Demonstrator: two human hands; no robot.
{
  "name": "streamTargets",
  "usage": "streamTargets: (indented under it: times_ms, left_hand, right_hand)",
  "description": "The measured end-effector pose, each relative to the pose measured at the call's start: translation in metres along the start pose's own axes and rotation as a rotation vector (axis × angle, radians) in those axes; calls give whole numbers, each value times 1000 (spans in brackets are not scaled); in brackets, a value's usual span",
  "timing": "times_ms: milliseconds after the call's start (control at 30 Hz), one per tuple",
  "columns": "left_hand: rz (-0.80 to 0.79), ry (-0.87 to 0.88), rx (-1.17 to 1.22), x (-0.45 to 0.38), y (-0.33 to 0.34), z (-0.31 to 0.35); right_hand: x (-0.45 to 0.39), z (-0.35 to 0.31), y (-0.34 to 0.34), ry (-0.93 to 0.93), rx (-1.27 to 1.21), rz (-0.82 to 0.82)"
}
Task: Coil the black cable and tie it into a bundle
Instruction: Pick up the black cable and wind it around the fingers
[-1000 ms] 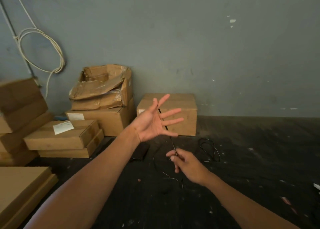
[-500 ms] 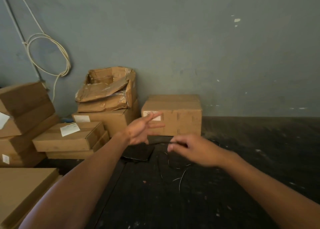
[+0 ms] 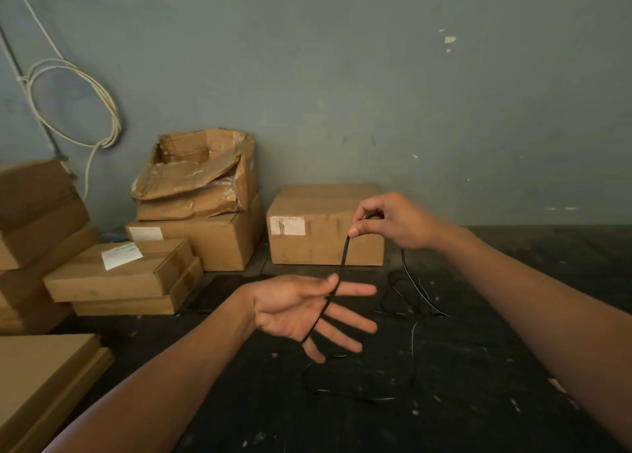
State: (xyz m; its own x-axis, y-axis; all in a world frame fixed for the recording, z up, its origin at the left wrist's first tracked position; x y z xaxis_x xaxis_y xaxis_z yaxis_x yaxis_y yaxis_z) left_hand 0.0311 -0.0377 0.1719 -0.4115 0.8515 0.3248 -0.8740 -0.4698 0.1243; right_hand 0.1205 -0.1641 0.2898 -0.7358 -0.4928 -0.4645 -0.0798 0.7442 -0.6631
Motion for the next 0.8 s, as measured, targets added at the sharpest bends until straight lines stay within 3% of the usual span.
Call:
streamTargets:
  times_ms: [167,300,400,567,667,800]
  left_hand:
    - [-152,143,67,2,26,29]
    - [-113,400,146,15,20,80]
    - [52,494,189,22,-2,108]
    - [364,572,258,35,-50,122]
    - [552,571,313,47,-81,115]
    - [730,559,369,64,-107,91]
  right_hand:
    - [20,21,23,67,-216,37]
    - [51,37,70,208,-376,52]
    - [69,35,112,288,-368,-17]
    - [84,9,155,189,-256,-184]
    - [92,2,160,154,-172,-265]
    - [90,-14,135,68,-105,-238]
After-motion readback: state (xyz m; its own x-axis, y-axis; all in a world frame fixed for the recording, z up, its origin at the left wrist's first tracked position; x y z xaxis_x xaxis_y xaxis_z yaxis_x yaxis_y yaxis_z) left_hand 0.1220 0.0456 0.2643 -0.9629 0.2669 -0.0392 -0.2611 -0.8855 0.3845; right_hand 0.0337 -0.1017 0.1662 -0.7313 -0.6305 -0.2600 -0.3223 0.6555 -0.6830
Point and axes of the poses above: each hand's wrist, its own x-axis away from the middle knuckle, its own y-axis out of the palm, z = x × y, the point moved 7 cm from there along -x, towards the middle knuckle, and after that the axes turned 7 degrees about z, right-handed, at the moved point
